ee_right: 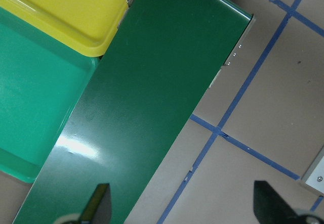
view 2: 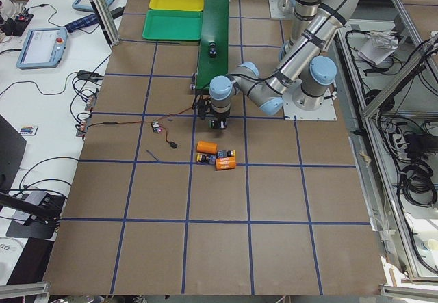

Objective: Sort buttons by color to trays
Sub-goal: 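Grasp another green button with left gripper while right lowers to belt end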

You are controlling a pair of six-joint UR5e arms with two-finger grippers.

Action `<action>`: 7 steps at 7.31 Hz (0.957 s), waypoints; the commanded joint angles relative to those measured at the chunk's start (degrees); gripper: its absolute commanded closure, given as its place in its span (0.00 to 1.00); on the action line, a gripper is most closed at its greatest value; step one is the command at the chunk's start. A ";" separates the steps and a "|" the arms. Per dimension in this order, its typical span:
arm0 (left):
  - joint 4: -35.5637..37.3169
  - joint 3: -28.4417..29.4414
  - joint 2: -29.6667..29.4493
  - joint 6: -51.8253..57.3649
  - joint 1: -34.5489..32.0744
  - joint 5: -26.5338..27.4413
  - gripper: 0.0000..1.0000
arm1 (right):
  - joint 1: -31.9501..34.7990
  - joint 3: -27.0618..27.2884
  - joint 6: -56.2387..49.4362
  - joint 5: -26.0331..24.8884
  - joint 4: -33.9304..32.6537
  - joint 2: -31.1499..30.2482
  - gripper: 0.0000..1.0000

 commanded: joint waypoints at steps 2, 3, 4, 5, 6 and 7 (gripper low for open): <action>-19.45 13.74 2.53 7.29 -8.61 0.45 1.00 | 0.20 0.04 2.34 4.35 -2.82 0.99 0.00; -22.83 14.91 3.15 14.31 -14.58 0.71 1.00 | 0.20 0.04 3.48 4.46 -2.82 0.99 0.00; -23.30 14.49 3.76 21.08 -20.03 0.63 1.00 | 0.29 0.21 4.71 4.55 -2.21 1.08 0.00; -22.69 14.31 4.55 30.37 -24.87 0.37 1.00 | 1.33 1.17 6.29 4.55 -2.64 1.08 0.00; -22.60 13.44 5.00 35.08 -28.31 0.71 1.00 | 2.48 1.87 6.48 4.47 -2.90 1.17 0.00; -21.90 12.91 3.78 42.17 -31.31 0.72 1.00 | 2.66 1.97 6.83 4.55 -2.91 1.17 0.00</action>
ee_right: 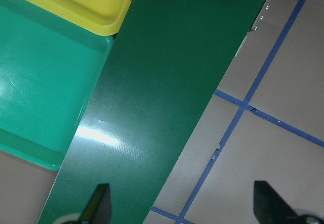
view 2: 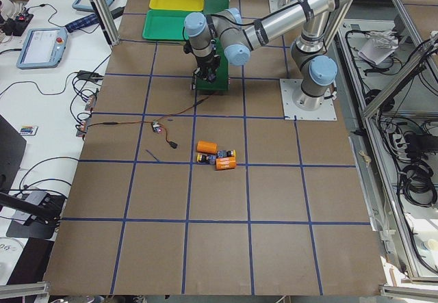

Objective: Sort buttons by color to trays
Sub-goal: 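Place the second green-capped button on the belt with the left gripper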

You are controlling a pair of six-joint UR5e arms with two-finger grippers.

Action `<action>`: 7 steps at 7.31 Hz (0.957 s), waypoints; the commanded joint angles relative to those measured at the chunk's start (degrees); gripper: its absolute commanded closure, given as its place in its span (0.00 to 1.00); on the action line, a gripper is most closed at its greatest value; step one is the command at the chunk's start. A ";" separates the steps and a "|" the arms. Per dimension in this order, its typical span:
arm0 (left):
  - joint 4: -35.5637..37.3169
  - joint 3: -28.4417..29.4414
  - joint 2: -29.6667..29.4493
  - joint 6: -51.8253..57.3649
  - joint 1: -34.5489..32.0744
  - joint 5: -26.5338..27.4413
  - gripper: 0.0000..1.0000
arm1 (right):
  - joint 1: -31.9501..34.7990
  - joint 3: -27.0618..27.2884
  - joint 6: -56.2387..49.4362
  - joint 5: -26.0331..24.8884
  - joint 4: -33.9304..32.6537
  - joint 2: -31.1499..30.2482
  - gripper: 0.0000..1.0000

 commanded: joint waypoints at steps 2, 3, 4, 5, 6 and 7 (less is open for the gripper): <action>6.24 -1.13 -2.14 10.89 -9.88 -0.08 1.00 | 0.84 1.32 4.12 -0.03 -1.17 1.00 0.00; 7.66 -1.22 -2.94 10.63 -11.73 0.00 0.77 | 1.89 1.32 5.87 -0.03 -1.35 1.44 0.00; 7.94 -0.70 -3.03 9.24 -11.67 -0.61 0.01 | 3.21 1.32 6.15 -0.20 -1.87 2.32 0.00; 7.94 -0.18 -2.86 6.35 -11.75 -0.79 0.00 | 4.70 1.32 8.33 -0.55 -3.71 3.37 0.00; 7.68 0.61 -1.20 2.06 -12.36 -0.88 0.00 | 5.41 1.32 8.61 -0.91 -3.90 3.99 0.00; 6.90 2.97 0.64 -0.33 -12.63 -0.62 0.00 | 5.59 1.41 8.61 -1.00 -3.81 4.08 0.00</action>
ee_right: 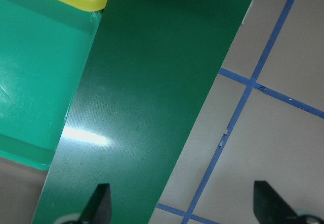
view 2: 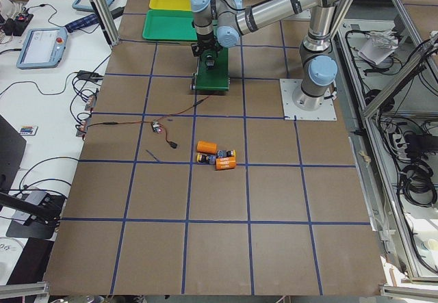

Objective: Sort buttons by color to trays
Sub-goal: 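Place the second green-capped button on the belt with the left gripper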

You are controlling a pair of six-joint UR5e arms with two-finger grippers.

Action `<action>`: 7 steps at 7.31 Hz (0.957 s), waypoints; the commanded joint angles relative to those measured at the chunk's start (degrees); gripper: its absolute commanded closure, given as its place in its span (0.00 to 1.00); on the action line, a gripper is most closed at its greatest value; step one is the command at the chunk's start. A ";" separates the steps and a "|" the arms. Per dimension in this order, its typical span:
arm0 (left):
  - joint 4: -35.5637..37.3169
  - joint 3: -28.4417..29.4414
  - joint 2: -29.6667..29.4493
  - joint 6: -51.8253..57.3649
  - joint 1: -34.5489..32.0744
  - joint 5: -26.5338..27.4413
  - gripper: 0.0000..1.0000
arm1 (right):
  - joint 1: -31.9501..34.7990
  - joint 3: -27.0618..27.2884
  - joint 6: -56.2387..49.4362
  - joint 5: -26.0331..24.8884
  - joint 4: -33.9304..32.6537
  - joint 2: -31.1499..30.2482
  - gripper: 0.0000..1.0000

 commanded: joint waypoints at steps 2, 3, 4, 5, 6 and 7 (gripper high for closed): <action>-14.03 9.44 6.01 -7.84 -0.46 -0.23 0.00 | 0.71 0.85 0.57 -0.15 -0.24 0.54 0.00; -19.24 9.82 7.78 -11.19 0.15 0.12 0.00 | 0.79 0.94 0.75 -0.06 -0.24 0.54 0.00; -19.72 9.74 9.10 -18.97 1.03 0.82 0.00 | 1.05 1.12 3.27 0.03 -0.24 0.54 0.00; -18.95 9.74 9.29 -28.35 2.77 0.74 0.00 | 1.84 1.30 4.08 -0.06 -0.24 0.98 0.00; -19.03 9.39 9.11 -38.02 4.71 0.65 0.00 | 2.46 1.21 4.17 -0.06 -0.33 1.94 0.00; -18.85 8.87 8.42 -43.16 7.68 0.48 0.00 | 2.90 1.21 4.18 -0.06 -0.59 2.38 0.00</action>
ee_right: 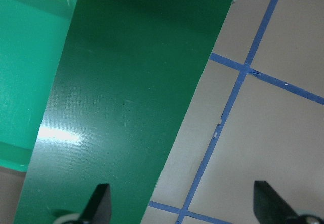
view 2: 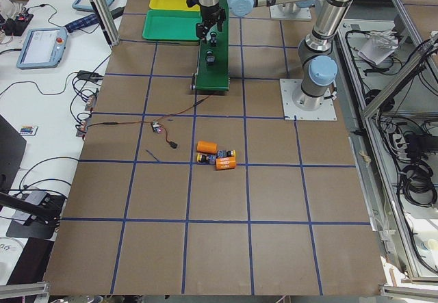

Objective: Sort buttons by color to trays
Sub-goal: 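Return the left gripper to the pile above the orange cylinder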

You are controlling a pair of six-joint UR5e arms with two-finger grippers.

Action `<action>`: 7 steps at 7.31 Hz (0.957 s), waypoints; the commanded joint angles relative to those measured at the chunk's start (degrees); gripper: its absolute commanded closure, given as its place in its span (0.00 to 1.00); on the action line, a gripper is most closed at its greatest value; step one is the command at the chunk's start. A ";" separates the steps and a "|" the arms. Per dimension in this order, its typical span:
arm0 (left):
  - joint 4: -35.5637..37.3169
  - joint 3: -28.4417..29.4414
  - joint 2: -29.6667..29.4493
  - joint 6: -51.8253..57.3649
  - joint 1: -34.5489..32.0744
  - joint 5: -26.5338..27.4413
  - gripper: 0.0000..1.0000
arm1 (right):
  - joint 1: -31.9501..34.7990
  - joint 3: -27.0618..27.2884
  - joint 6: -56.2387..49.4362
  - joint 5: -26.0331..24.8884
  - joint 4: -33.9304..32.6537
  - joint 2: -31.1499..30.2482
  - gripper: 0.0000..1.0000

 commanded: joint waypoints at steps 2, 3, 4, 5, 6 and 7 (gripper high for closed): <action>0.50 -1.80 -1.00 -10.15 12.60 0.03 0.00 | 1.10 0.02 0.50 0.78 -3.72 2.47 0.00; 2.77 -3.20 -2.39 -9.37 19.88 1.51 0.00 | 2.15 0.02 2.33 0.78 -4.87 3.35 0.00; 4.10 -5.13 -3.28 -7.62 25.61 3.70 0.00 | 3.20 0.02 6.70 0.43 -7.76 4.84 0.00; 8.55 -6.63 -4.33 -2.64 28.62 3.90 0.00 | 4.34 -0.07 7.61 0.08 -8.74 5.89 0.00; 14.51 -7.78 -6.60 1.32 30.57 4.07 0.00 | 4.53 -0.33 7.53 0.08 -8.84 6.43 0.00; 19.09 -7.96 -9.93 2.15 33.46 3.90 0.00 | 4.36 -0.86 6.84 -0.01 -8.49 6.69 0.00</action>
